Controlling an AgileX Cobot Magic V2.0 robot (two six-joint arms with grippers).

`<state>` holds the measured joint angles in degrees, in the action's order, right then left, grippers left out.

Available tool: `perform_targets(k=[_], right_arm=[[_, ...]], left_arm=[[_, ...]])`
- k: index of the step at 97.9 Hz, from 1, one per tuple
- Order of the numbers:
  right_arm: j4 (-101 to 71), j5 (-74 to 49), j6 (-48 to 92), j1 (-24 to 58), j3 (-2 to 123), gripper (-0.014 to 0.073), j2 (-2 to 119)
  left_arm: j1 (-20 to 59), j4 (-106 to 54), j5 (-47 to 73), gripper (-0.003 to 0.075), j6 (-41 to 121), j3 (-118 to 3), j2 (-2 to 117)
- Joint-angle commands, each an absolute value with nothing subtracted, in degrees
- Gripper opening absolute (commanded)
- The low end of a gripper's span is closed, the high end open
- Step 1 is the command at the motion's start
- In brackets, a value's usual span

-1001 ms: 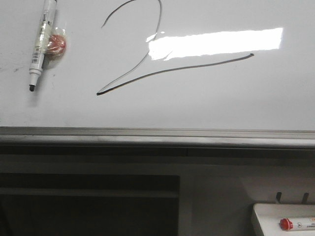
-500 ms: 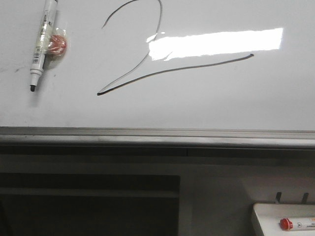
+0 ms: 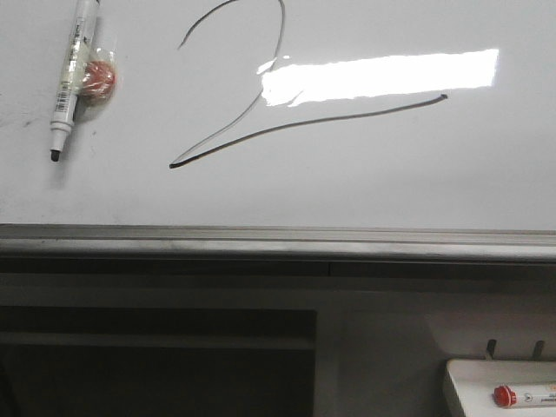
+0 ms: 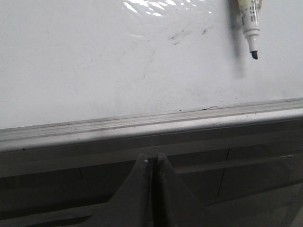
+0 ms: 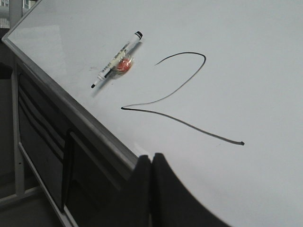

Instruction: Write number 2 on whiteboard

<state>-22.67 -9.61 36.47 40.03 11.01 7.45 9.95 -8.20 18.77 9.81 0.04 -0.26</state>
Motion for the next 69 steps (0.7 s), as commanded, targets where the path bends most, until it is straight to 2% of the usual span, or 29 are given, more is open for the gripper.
perform_targets(k=[1,29,37,42,57,69], right_arm=[[-23.07,-5.12,36.20,39.66,12.52,-0.0060,7.99],[-21.32,-5.41,36.11,39.35,11.69,-0.0060,7.77],[-18.24,-0.32,34.62,38.12,8.60,-0.0061,7.66],[-15.03,1.89,28.15,37.24,6.13,-0.0060,7.66],[8.24,2.80,-8.28,31.72,-1.90,-0.0060,7.66],[8.81,-6.93,-11.55,25.57,-2.24,-0.0060,6.20]], left_arm=[[9.80,-8.91,15.35,-0.0020,9.42,0.64,-1.74],[9.80,-8.91,15.35,-0.0020,9.42,0.64,-1.74],[9.80,-8.91,15.35,-0.0020,9.42,0.64,-1.74],[9.80,-8.91,15.35,-0.0020,9.42,0.64,-1.74],[9.80,-8.91,15.35,-0.0020,9.42,0.64,-1.74],[9.80,-8.91,15.35,-0.0020,9.42,0.64,-1.74]])
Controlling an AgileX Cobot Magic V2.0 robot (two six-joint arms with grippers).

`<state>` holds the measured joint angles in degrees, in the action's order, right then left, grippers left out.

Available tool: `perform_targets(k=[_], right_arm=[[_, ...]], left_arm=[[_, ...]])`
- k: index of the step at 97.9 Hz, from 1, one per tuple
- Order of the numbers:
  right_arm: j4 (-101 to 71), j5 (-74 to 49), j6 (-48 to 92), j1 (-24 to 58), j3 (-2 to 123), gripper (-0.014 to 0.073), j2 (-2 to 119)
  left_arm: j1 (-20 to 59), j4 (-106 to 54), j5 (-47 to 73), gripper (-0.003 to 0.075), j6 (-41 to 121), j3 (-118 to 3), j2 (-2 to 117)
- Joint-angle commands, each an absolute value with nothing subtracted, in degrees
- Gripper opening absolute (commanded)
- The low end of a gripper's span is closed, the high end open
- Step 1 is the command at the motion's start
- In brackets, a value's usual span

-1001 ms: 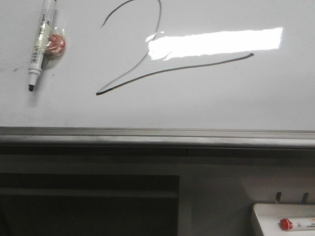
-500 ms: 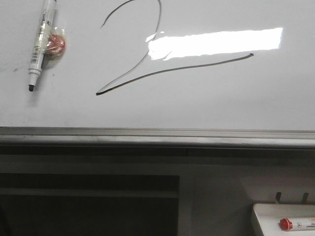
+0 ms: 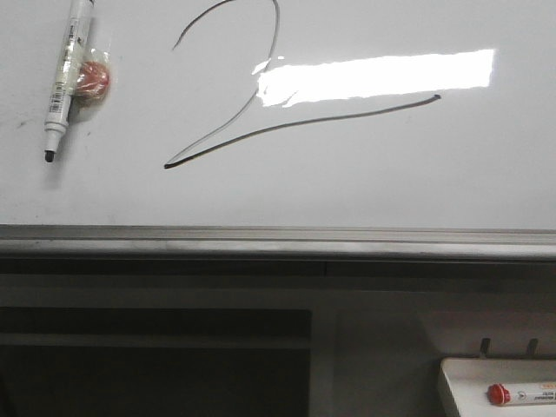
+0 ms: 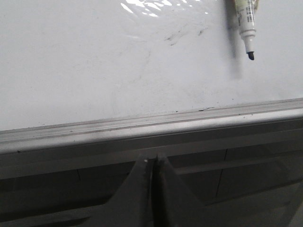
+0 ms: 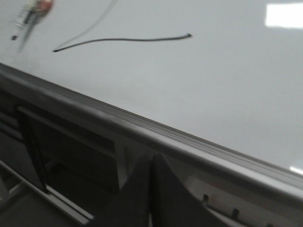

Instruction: Write number 2 on whiteboard

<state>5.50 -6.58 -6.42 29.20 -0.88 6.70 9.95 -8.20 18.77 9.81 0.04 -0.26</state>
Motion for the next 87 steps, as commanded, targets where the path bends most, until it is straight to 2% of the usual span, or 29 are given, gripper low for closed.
perform_targets(k=[1,16,87], right_arm=[[8.85,-8.05,-11.55,24.96,-2.24,-0.0060,5.81],[10.39,-17.56,-11.55,20.46,-2.24,-0.0060,-1.24],[11.05,-16.36,-11.55,18.94,-2.24,-0.0060,-1.65]], left_arm=[[9.80,-8.91,15.35,-0.0020,9.42,0.64,-1.74],[9.76,-8.91,15.35,-0.0020,9.42,0.64,-1.74],[9.76,-9.13,15.24,-0.0020,9.42,0.64,-1.74]])
